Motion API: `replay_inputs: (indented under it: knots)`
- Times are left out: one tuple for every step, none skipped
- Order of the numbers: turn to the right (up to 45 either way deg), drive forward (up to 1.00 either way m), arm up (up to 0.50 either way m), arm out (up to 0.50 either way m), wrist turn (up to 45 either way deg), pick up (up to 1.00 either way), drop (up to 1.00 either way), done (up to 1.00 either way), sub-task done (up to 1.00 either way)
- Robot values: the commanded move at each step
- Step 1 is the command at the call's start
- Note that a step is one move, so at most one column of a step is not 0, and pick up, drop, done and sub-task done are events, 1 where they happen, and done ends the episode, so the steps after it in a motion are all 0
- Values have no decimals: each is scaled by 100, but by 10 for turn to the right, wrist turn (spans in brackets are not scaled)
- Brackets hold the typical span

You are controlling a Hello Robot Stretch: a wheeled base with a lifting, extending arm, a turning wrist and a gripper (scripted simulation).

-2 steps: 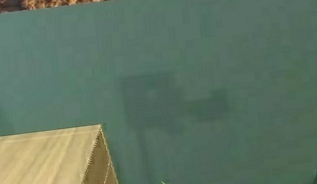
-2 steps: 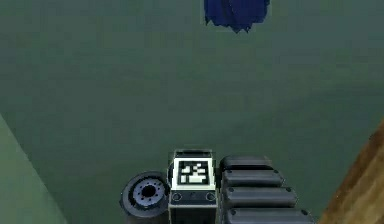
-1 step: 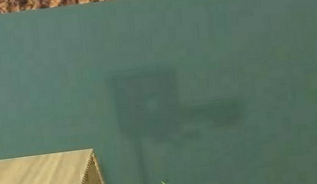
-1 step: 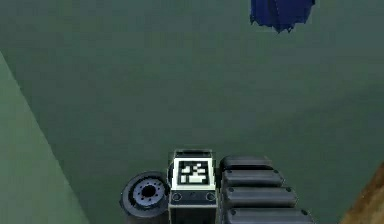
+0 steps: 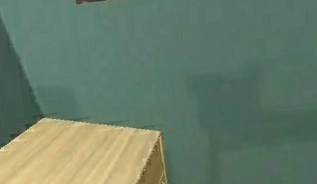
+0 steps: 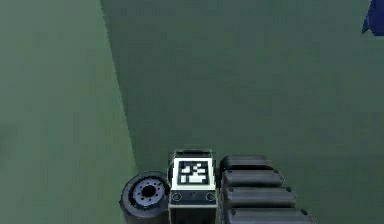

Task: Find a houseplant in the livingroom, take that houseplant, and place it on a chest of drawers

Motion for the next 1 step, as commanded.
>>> replay_inputs:
  knots:
    - [270,0,0,0,0,0,0,0,0]
